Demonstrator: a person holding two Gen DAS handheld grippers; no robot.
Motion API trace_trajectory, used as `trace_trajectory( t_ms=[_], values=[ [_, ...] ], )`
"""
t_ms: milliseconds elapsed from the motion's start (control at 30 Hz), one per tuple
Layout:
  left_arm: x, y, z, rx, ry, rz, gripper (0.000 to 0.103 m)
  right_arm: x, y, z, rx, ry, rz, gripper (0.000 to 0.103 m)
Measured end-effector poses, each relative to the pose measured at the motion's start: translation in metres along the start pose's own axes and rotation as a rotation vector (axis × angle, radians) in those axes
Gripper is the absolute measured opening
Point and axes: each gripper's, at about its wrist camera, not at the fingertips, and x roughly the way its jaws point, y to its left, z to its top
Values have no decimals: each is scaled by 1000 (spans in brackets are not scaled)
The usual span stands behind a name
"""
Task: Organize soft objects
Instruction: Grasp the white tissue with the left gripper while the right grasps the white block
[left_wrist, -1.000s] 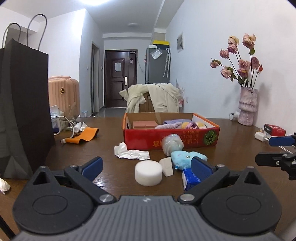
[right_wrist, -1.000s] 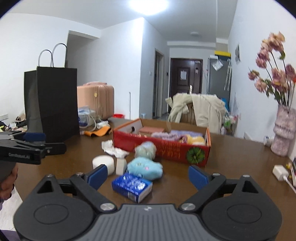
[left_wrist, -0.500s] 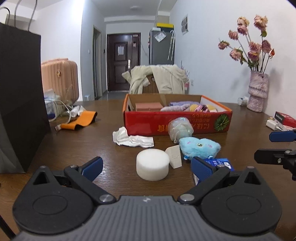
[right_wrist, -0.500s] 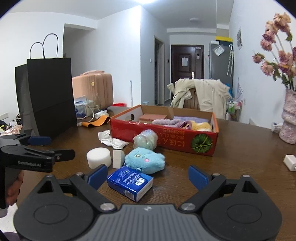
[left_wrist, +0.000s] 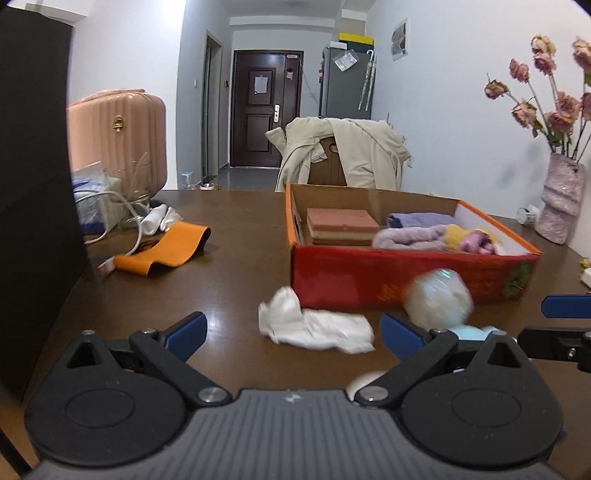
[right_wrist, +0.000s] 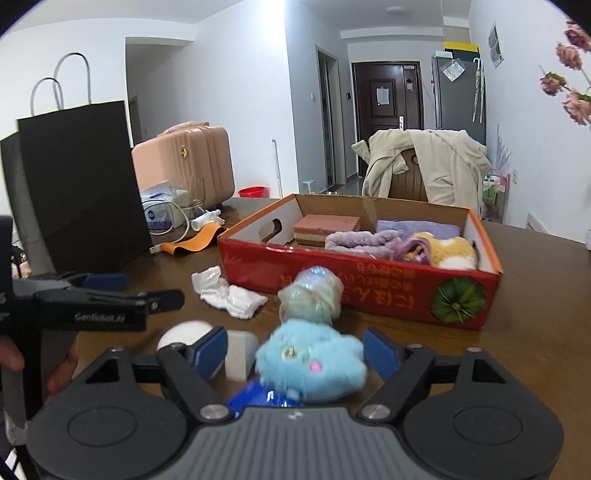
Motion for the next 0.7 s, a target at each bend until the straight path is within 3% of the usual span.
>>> trace_trajectory(
  t_ms=[100, 200, 300, 367, 400, 600, 700],
  values=[
    [32, 8, 10, 0, 43, -14, 93, 26, 3, 16, 7, 11, 25, 66],
    [58, 15, 12, -14, 93, -69, 80, 53, 11, 29, -6, 34, 62, 65],
    [69, 22, 5, -43, 129, -126, 65, 83, 18, 39, -32, 81, 74, 53],
    [74, 26, 1, -67, 148, -131, 48, 103, 23, 45, -49, 123, 73, 49],
    [73, 28, 0, -74, 140, -130, 46, 109, 26, 48, -61, 138, 71, 45],
    [70, 29, -1, -78, 136, -143, 20, 135, 41, 47, -92, 193, 92, 43],
    [68, 31, 0, -76, 121, -112, 16, 140, 45, 43, -122, 236, 69, 43]
  ],
)
